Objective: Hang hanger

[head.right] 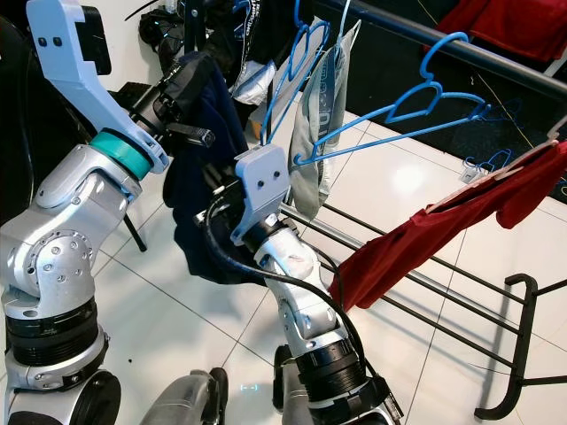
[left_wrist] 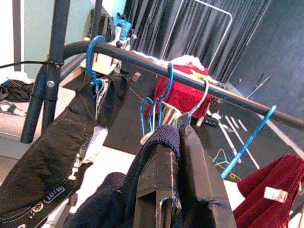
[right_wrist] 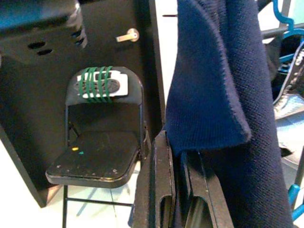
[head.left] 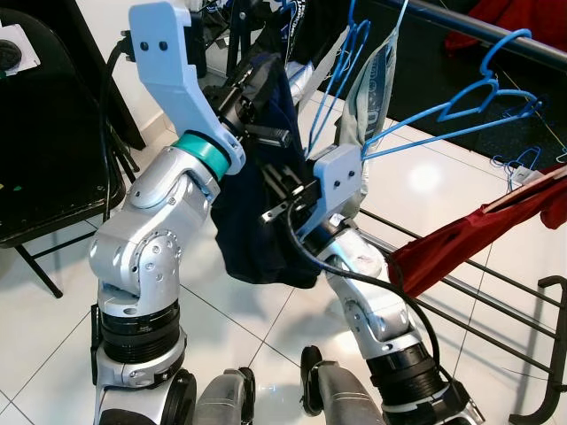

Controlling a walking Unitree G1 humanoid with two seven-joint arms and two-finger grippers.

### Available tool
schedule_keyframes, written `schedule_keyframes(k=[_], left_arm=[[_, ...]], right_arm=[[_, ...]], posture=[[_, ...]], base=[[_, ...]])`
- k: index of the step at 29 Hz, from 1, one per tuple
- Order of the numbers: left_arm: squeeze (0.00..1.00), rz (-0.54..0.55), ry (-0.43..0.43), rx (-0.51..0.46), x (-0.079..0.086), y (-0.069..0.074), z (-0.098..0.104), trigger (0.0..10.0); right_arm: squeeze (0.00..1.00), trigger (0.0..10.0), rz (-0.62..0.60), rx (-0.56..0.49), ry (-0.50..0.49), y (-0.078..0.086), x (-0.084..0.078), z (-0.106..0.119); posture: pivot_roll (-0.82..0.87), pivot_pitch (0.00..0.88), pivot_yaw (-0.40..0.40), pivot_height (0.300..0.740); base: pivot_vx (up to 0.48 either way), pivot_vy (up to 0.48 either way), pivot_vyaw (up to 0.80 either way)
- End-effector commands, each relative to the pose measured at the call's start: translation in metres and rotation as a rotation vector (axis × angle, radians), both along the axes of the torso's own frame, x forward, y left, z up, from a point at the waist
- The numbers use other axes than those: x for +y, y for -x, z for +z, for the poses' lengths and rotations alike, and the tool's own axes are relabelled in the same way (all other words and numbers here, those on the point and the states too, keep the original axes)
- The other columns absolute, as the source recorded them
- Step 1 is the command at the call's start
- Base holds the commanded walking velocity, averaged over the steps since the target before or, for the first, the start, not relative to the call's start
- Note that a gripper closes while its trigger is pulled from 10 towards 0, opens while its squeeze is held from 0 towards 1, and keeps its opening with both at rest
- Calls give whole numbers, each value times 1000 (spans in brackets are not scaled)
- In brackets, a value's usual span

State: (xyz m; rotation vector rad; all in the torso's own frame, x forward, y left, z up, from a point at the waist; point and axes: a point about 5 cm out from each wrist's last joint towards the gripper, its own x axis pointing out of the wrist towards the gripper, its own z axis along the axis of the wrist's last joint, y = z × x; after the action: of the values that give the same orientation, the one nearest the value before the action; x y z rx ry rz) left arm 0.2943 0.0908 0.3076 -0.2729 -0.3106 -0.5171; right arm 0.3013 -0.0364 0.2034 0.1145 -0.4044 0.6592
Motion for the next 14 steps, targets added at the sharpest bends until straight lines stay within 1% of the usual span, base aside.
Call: schedule_keyframes(k=[1,3,4,5,6,8,9,10,11,12,14], left_arm=[[0,16,-23,-25,0,4,0,10000],[0,16,-23,-25,0,4,0,10000],[0,57,-55,-1,5,-1,-7,10000],[0,57,-55,-1,5,-1,-7,10000],[0,124,-106,37,12,-8,-21,10000],[0,124,-106,37,12,-8,-21,10000],[0,172,-147,71,18,-14,-34,10000],[0,197,-177,105,22,-17,-47,10000],[0,197,-177,105,22,-17,-47,10000],[0,207,-192,125,23,-18,-54,10000],[0,207,-192,125,23,-18,-54,10000]], right_arm=[[0,0,1,-31,-23,2,-3,12],[0,0,1,-31,-23,2,-3,12],[0,0,3,-54,-38,4,-9,23],[0,0,3,-54,-38,4,-9,23],[0,0,51,-61,-96,10,-19,38],[0,0,51,-61,-96,10,-19,38],[0,0,127,-63,-161,19,-28,52],[0,0,226,-56,-254,29,-37,66],[0,0,226,-56,-254,29,-37,66],[0,0,299,-55,-307,37,-42,75],[0,0,299,-55,-307,37,-42,75]], posture=[[-52,161,74,740],[-52,161,74,740],[-53,163,75,740],[-53,163,75,740],[-62,166,79,740],[-62,166,79,740],[-67,169,80,740],[-73,169,81,740],[-73,169,81,740],[-73,169,81,740],[-73,169,81,740]], base=[[0,0,0],[0,0,0],[0,0,0],[0,0,0],[0,0,0],[0,0,0],[0,0,0],[0,0,0],[0,0,0],[0,0,0],[0,0,0]])
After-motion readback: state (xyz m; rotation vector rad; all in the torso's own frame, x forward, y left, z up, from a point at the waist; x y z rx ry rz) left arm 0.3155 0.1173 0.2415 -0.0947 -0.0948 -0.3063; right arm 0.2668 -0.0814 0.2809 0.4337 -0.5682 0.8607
